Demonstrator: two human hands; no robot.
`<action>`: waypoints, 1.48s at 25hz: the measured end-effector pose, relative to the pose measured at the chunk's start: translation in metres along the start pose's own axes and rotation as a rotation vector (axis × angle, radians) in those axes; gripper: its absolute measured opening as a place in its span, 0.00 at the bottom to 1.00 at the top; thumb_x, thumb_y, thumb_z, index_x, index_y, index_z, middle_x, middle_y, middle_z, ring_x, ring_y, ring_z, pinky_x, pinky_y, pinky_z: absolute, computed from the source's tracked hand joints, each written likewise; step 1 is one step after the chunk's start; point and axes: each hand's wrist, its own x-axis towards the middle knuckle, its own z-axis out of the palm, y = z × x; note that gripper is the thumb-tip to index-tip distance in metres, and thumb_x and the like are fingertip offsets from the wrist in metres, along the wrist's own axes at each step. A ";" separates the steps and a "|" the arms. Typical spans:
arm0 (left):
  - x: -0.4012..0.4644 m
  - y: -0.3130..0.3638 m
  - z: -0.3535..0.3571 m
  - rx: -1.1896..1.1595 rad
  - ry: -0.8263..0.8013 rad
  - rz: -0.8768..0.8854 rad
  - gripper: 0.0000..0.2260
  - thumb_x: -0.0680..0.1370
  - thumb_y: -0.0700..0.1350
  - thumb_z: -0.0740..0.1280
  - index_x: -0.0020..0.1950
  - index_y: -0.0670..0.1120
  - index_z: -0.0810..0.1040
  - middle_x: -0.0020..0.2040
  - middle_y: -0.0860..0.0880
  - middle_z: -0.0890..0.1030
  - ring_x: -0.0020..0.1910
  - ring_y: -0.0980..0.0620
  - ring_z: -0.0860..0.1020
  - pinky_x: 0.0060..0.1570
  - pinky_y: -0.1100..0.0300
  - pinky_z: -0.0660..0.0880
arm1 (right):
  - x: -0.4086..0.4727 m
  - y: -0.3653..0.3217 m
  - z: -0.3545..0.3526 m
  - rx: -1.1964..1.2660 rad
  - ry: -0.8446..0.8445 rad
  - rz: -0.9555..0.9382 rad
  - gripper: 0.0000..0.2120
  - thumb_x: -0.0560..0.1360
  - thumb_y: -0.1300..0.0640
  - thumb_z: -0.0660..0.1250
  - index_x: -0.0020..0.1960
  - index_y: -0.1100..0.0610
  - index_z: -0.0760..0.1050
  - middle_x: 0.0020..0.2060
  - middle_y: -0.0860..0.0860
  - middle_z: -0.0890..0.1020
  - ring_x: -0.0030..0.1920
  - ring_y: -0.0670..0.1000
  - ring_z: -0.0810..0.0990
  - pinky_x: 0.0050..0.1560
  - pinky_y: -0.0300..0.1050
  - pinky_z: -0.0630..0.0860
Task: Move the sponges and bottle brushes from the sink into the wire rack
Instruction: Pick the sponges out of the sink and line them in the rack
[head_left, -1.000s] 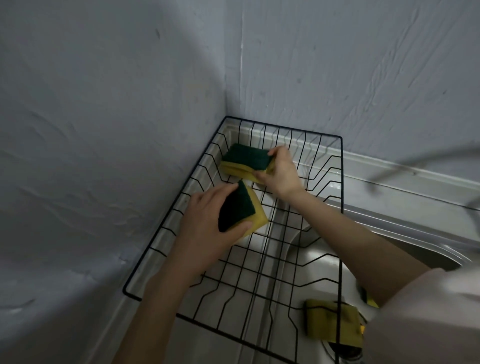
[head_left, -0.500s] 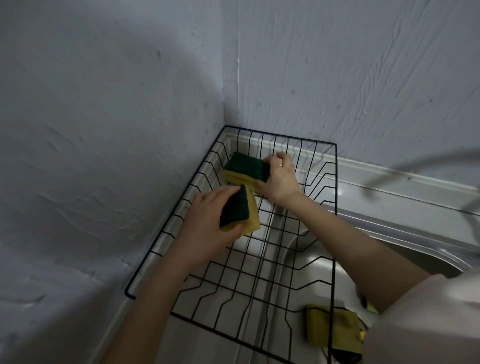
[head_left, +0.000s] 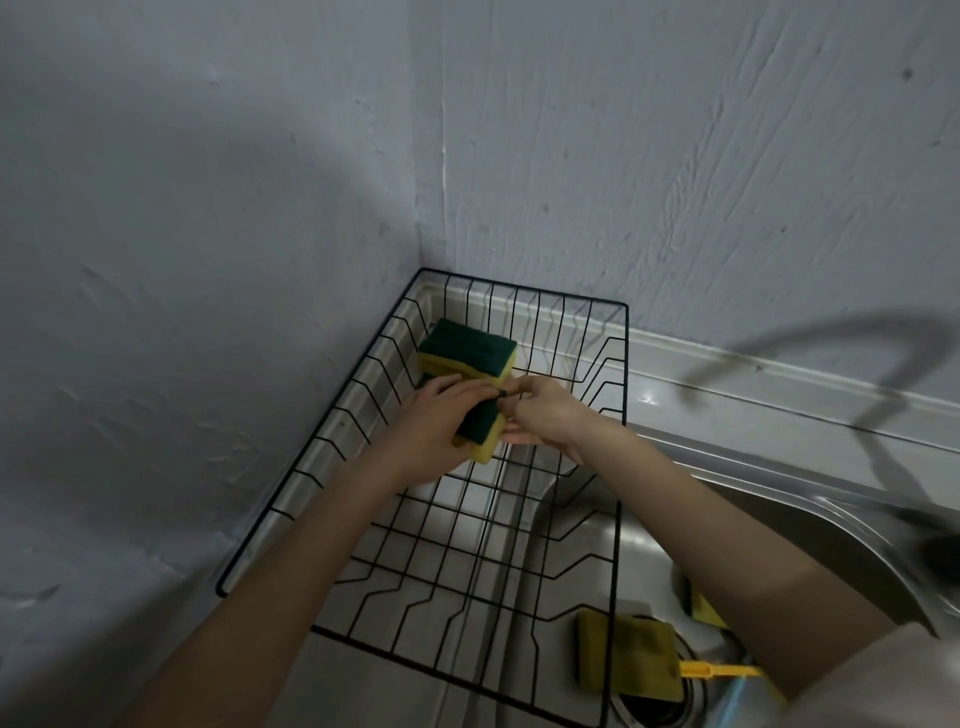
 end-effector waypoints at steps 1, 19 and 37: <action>0.001 -0.002 0.001 0.010 -0.001 -0.012 0.27 0.74 0.43 0.64 0.71 0.51 0.60 0.74 0.53 0.61 0.74 0.47 0.54 0.73 0.47 0.56 | 0.004 0.001 0.001 0.019 0.003 0.011 0.10 0.78 0.66 0.57 0.40 0.55 0.68 0.41 0.53 0.77 0.47 0.51 0.77 0.57 0.44 0.74; 0.012 -0.013 0.002 0.116 0.061 -0.105 0.24 0.77 0.42 0.58 0.72 0.54 0.59 0.76 0.51 0.58 0.74 0.45 0.55 0.71 0.43 0.57 | 0.041 0.009 0.004 -0.065 0.213 -0.042 0.04 0.76 0.60 0.63 0.50 0.58 0.70 0.58 0.63 0.78 0.56 0.60 0.81 0.58 0.54 0.78; 0.005 0.003 -0.003 0.149 -0.053 -0.198 0.28 0.77 0.46 0.59 0.74 0.52 0.50 0.78 0.50 0.48 0.76 0.43 0.43 0.72 0.38 0.39 | 0.010 -0.005 0.003 -0.470 0.165 -0.090 0.11 0.78 0.54 0.58 0.48 0.60 0.74 0.45 0.56 0.74 0.46 0.52 0.73 0.34 0.40 0.67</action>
